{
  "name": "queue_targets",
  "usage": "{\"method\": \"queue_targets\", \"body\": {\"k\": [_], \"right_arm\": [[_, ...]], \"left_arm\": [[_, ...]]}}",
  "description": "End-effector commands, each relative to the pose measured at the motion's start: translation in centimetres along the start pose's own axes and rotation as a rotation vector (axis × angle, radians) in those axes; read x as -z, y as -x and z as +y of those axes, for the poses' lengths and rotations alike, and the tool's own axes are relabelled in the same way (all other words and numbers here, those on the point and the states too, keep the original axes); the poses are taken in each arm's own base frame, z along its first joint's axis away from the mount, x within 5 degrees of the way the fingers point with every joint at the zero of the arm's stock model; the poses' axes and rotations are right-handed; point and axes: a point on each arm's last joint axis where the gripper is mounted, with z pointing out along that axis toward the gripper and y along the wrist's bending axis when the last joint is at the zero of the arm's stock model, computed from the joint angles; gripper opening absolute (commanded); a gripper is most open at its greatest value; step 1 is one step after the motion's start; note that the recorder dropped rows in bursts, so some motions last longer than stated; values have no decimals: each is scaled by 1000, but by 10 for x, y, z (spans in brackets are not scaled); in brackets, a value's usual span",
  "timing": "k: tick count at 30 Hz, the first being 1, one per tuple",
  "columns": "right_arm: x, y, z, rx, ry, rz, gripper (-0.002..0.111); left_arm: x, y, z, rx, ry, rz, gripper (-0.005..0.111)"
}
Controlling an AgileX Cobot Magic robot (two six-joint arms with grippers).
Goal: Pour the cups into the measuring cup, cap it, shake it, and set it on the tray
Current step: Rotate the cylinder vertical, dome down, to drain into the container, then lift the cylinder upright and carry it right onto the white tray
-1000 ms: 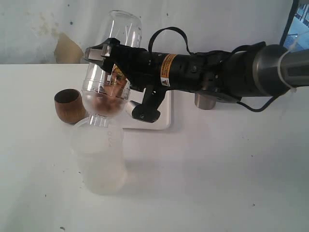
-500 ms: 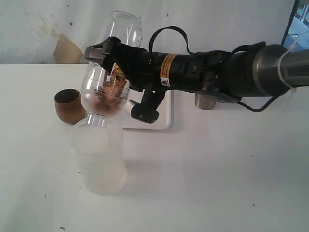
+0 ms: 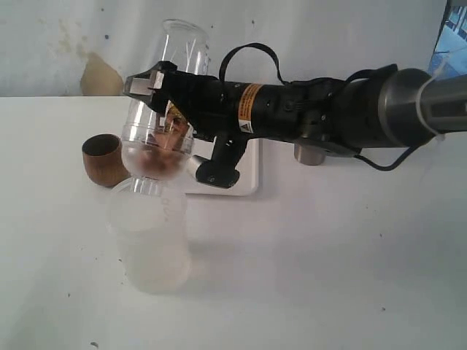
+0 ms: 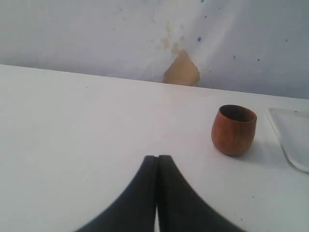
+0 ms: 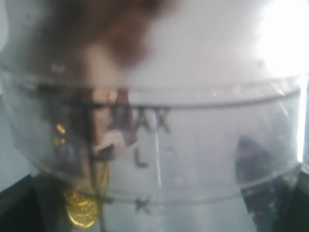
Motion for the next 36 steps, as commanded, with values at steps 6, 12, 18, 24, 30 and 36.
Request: {"method": "queue_targets", "body": {"k": [6,12,18,24,30,36], "right_arm": [[0,-5,-7,4,-37,20,0],[1,-3,-6,-9,-33,20,0],[1,-2,-4,-46,-25,23,0],[1,-2,-5,-109,-29,23,0],[1,-8,-4,-393,-34,83,0],[17,-47,16,-1185,-187,361,0]], "left_arm": [[0,-1,0,3,-2,-8,0],[0,-1,0,3,-2,-8,0],[0,-1,0,3,-2,-8,0],[0,-1,0,3,-2,-8,0],[0,-1,0,3,-2,-8,0],[0,-1,0,3,-2,-8,0]]}}
